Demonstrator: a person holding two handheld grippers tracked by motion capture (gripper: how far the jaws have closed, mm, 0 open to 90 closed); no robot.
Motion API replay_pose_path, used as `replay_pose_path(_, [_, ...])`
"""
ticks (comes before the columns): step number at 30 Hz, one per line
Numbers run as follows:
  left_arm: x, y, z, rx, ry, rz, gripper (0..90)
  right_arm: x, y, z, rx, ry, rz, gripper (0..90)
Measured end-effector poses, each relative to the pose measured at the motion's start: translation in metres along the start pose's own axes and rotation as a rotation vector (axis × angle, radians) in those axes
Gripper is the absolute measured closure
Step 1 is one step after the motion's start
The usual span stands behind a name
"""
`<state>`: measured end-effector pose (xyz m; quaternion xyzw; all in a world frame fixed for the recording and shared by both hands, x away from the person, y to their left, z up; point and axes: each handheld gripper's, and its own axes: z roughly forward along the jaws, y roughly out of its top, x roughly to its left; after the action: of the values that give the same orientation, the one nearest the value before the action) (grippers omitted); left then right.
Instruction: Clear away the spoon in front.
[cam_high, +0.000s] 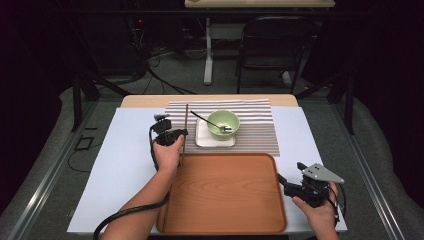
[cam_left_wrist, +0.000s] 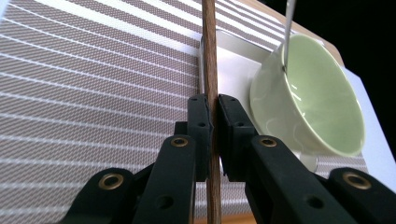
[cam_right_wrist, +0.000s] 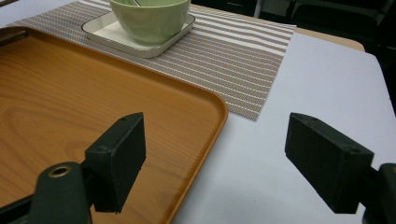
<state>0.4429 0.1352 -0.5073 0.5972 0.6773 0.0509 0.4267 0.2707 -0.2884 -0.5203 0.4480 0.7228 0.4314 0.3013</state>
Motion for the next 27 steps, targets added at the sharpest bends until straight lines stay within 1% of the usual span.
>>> replay_pose_path(2, [0.001, -0.004, -0.008, -0.010, 0.002, 0.010, 84.6, 0.000, 0.000, 0.000, 0.002, 0.000, 0.001, 20.2])
replay_pose_path(3, [0.002, -0.006, -0.012, -0.017, 0.000, 0.008, 84.6, 0.000, 0.000, 0.000, 0.002, 0.000, 0.001, 20.2])
replay_pose_path(4, [0.004, -0.008, -0.016, -0.014, -0.002, 0.010, 84.7, 0.000, 0.000, 0.000, 0.002, 0.000, 0.002, 20.2])
replay_pose_path(6, [0.008, -0.014, -0.023, -0.019, -0.011, -0.010, 84.7, 0.000, 0.000, 0.000, 0.001, -0.001, 0.002, 20.2])
replay_pose_path(7, [0.010, -0.016, -0.026, -0.014, -0.013, -0.011, 84.7, 0.000, 0.000, 0.000, 0.001, -0.001, 0.001, 20.2])
replay_pose_path(8, [0.011, -0.019, -0.029, -0.015, -0.017, -0.018, 84.7, 0.001, 0.000, 0.000, 0.002, -0.001, 0.002, 20.2])
replay_pose_path(9, [0.013, -0.022, -0.033, -0.014, -0.017, -0.016, 84.7, 0.001, 0.000, 0.000, 0.004, 0.000, 0.001, 20.2])
replay_pose_path(12, [0.018, -0.031, -0.042, -0.019, -0.025, -0.025, 84.7, 0.002, 0.000, 0.000, 0.005, 0.001, 0.000, 20.2])
replay_pose_path(14, [0.020, -0.035, -0.047, -0.016, -0.022, -0.020, 84.7, 0.002, 0.000, 0.000, 0.005, 0.002, 0.005, 20.2])
replay_pose_path(16, [0.022, -0.040, -0.053, -0.023, -0.022, -0.018, 84.7, 0.002, 0.000, 0.001, 0.007, 0.000, 0.002, 20.2])
replay_pose_path(20, [0.025, -0.052, -0.065, -0.039, -0.009, 0.003, 84.7, 0.002, 0.000, 0.000, 0.006, -0.001, 0.001, 20.2])
replay_pose_path(22, [0.027, -0.059, -0.070, -0.041, -0.002, 0.004, 84.7, 0.002, 0.000, 0.000, 0.007, -0.001, 0.006, 20.2])
replay_pose_path(25, [0.028, -0.071, -0.074, -0.032, 0.005, 0.011, 84.7, 0.002, 0.000, 0.001, 0.005, 0.001, 0.001, 20.2])
replay_pose_path(27, [0.029, -0.079, -0.077, -0.035, 0.007, 0.020, 84.7, 0.003, 0.000, 0.001, 0.005, 0.000, -0.001, 20.2])
